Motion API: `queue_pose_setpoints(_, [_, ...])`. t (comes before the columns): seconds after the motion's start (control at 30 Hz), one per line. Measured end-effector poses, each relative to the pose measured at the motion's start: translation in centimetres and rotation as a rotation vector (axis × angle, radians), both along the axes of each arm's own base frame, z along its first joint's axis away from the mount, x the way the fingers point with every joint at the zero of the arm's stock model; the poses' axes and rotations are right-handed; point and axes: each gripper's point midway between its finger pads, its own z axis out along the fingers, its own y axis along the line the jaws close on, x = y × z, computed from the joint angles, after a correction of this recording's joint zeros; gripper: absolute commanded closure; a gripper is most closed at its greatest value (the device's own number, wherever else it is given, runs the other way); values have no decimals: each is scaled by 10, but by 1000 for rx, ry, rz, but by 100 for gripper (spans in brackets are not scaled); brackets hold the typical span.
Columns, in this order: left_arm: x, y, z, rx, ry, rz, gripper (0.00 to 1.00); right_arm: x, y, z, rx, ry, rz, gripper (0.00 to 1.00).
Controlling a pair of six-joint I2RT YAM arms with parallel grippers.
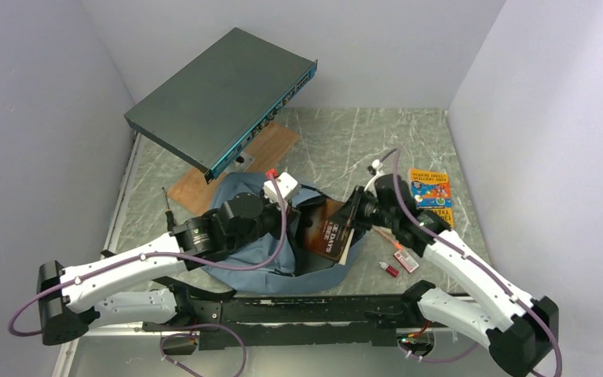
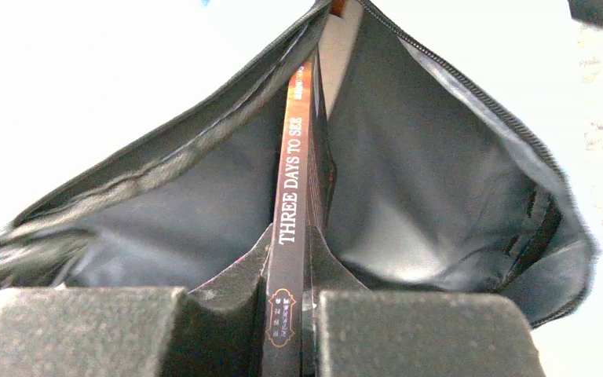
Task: Pack the student bag
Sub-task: Place the book in the student bag.
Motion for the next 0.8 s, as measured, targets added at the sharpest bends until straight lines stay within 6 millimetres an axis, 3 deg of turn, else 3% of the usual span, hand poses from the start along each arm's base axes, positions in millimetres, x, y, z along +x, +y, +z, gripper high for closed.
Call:
queue_pose_setpoints(0.13, [0, 14, 16, 1, -66, 4, 100, -2, -7, 52, 41, -49, 69, 100])
queue_pose_setpoints(0.2, [0, 20, 19, 18, -89, 3, 100, -8, -6, 61, 77, -33, 109, 100])
queue_pose_setpoints(0.43, [-1, 30, 25, 80, -114, -2, 100, -33, 23, 65, 299, 82, 265, 100])
queue_pose_setpoints(0.8, [0, 33, 30, 135, -84, -2, 100, -16, 44, 37, 487, 152, 232, 100])
